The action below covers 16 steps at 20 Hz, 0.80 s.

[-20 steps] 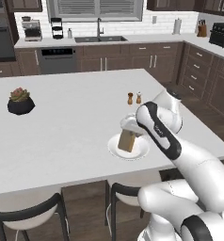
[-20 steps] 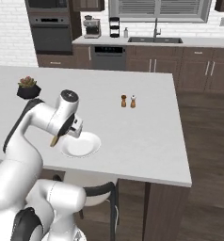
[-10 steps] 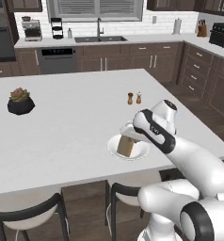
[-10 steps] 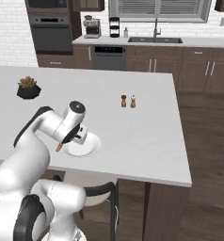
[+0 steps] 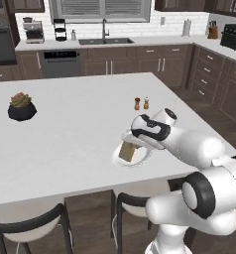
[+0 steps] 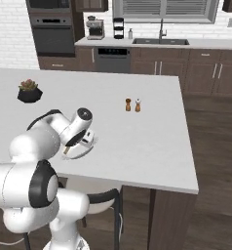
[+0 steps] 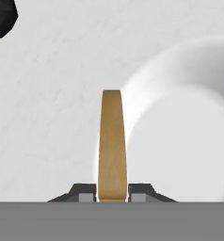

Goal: Start the toaster. Once the lever pops up, take the bread to the plate on the dining counter.

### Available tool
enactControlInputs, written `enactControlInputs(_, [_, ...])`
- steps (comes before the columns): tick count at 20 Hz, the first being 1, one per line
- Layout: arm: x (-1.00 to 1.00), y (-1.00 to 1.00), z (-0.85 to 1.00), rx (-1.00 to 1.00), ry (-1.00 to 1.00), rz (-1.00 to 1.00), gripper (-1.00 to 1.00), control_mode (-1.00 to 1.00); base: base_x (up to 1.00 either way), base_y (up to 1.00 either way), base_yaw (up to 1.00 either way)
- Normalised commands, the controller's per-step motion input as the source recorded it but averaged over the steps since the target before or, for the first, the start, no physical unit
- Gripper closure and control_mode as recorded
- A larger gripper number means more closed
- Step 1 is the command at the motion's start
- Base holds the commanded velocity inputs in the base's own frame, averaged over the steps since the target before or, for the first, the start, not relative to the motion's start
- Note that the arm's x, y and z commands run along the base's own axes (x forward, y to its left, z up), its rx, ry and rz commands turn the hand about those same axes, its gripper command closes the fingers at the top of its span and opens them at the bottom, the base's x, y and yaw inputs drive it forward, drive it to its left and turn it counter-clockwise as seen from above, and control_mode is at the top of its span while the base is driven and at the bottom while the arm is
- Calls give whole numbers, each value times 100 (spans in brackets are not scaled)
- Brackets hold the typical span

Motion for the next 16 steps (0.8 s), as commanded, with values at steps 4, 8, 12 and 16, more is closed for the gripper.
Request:
enactControlInputs(4, [49,-11,-16,5,0,0,100,-100,0,0,0])
enactControlInputs(8, [16,-13,-13,2,0,0,100,-100,0,0,0])
enactControlInputs(12, [0,-4,-1,0,0,0,100,-100,0,0,0])
enactControlInputs(16, [-7,0,-3,0,0,0,100,-100,0,0,0])
